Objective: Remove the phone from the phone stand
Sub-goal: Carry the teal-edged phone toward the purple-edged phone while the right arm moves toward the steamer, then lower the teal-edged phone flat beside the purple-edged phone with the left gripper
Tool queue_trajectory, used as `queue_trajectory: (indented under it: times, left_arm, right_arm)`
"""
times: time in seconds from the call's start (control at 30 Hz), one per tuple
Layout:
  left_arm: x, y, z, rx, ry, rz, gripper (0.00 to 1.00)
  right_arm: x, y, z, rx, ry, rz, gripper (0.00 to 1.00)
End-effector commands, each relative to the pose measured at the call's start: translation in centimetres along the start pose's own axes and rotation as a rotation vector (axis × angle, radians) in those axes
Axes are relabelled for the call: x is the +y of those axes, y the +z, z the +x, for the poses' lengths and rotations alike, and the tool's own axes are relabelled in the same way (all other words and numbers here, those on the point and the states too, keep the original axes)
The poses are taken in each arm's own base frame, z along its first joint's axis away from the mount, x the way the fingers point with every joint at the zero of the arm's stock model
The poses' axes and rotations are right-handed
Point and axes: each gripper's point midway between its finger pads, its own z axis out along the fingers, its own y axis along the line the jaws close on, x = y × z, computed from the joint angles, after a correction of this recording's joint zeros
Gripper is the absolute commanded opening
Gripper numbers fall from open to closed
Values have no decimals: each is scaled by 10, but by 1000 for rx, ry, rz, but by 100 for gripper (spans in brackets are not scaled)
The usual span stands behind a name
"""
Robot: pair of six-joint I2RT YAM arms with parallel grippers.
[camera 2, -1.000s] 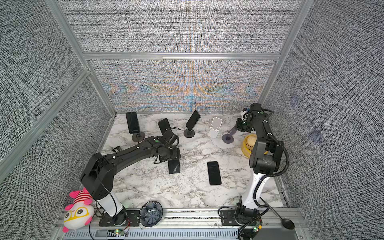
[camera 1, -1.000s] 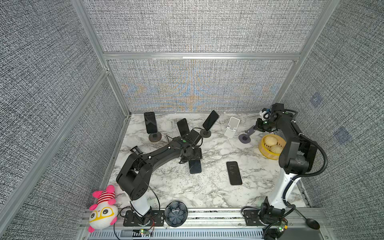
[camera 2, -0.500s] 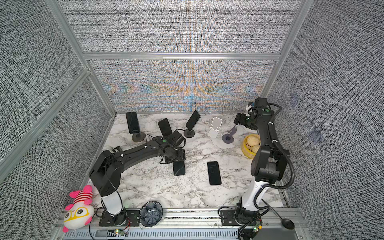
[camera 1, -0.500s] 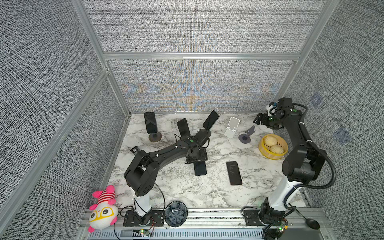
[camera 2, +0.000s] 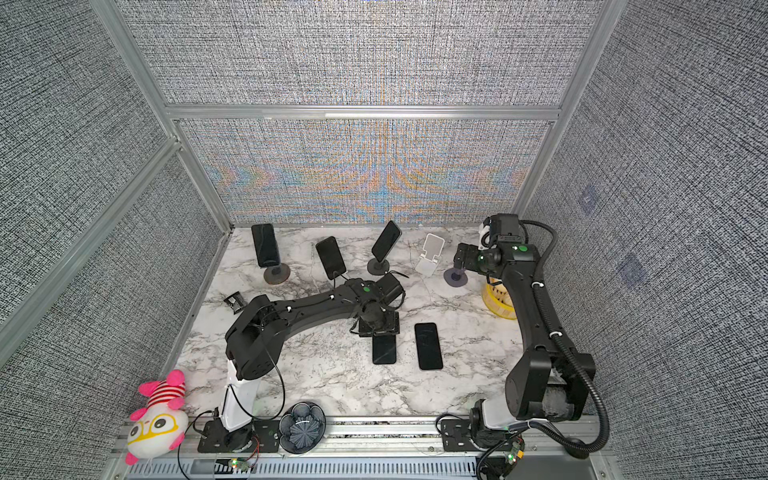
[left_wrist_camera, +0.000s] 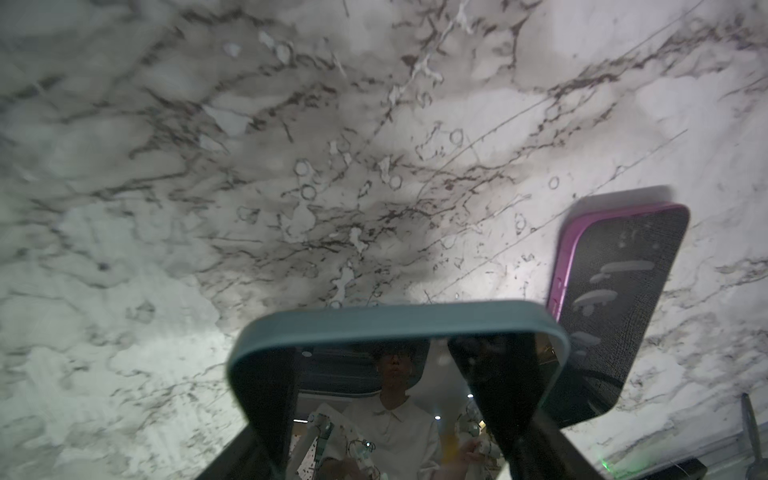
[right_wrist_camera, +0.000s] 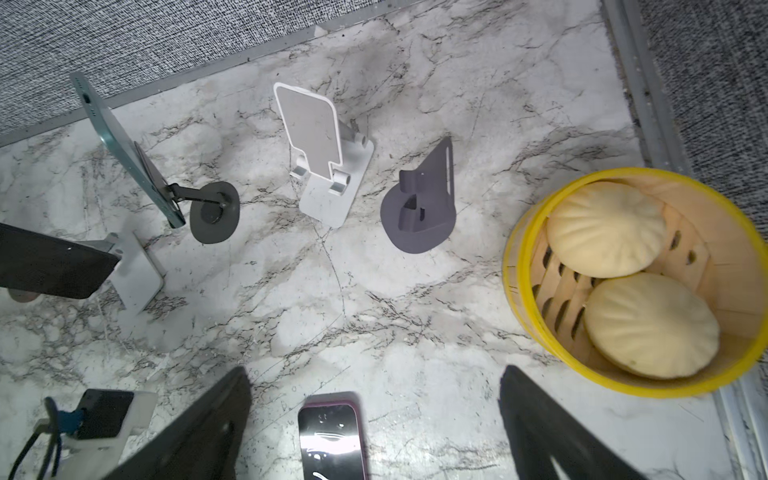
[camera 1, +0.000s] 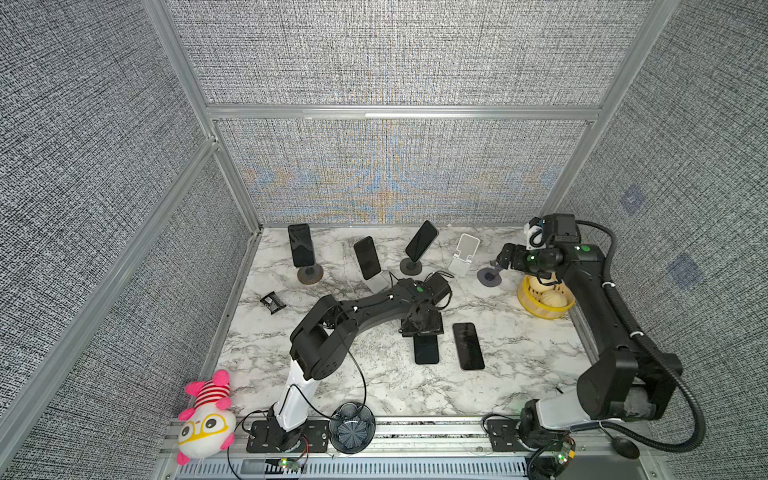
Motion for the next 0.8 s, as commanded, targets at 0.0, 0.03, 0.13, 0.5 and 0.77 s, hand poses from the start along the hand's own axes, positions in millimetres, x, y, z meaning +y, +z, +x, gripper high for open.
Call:
queue_trajectory:
  times: [0.0, 0.03, 0.13, 0.5, 0.77]
  left_arm:
    - [-14, 7, 11, 30, -38, 27, 41]
    - [-15, 10, 13, 34, -48, 18, 42]
    - [-18, 20, 19, 46, -66, -2, 42]
    - [-15, 33, 17, 8, -54, -110, 45]
    - [-21, 43, 14, -7, -38, -98, 54]
  right_arm:
    - [1, -7, -3, -30, -8, 15, 94]
    - [3, -8, -3, -34, -13, 13, 94]
    - [5, -12, -4, -45, -25, 9, 94]
    - [6, -12, 0, -46, -44, 1, 94]
    - [9, -10, 1, -41, -56, -12, 94]
